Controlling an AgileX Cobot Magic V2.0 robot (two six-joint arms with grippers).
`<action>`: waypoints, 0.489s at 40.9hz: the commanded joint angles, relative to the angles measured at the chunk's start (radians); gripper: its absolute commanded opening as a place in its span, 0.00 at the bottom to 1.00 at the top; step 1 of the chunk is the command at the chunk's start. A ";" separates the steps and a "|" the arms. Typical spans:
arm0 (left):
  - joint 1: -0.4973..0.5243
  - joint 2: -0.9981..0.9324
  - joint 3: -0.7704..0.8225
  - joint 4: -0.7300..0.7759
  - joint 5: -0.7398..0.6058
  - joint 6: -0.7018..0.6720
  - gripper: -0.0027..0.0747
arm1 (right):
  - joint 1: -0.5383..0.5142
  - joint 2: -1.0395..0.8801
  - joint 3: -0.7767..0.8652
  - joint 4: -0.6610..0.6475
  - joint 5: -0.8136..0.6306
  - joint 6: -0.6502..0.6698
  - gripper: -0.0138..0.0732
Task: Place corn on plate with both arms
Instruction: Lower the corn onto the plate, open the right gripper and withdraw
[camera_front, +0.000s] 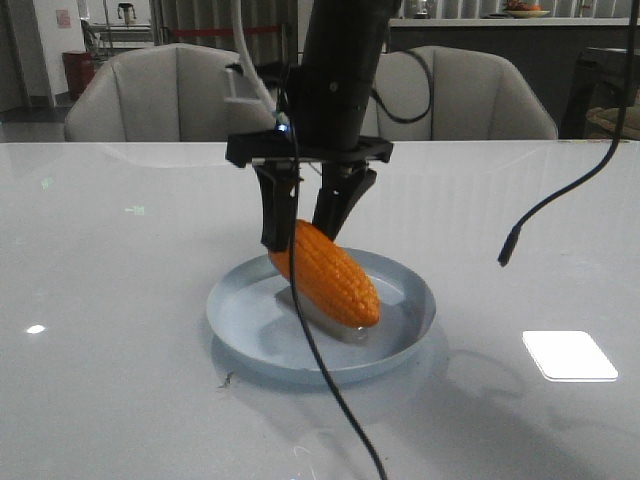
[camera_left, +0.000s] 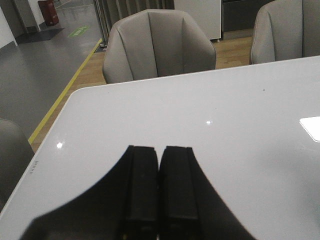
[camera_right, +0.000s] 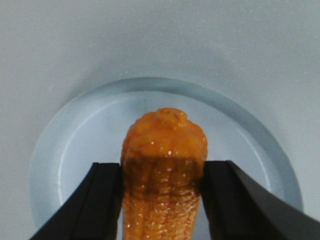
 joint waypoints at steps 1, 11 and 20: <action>0.001 -0.001 -0.028 0.011 -0.073 -0.001 0.15 | -0.005 -0.054 -0.036 -0.005 0.093 -0.008 0.46; 0.001 -0.001 -0.028 0.016 -0.068 -0.001 0.15 | -0.005 -0.054 -0.036 -0.038 0.093 -0.008 0.76; 0.001 -0.001 -0.028 0.016 -0.068 -0.001 0.15 | -0.005 -0.067 -0.038 -0.021 0.093 -0.006 0.85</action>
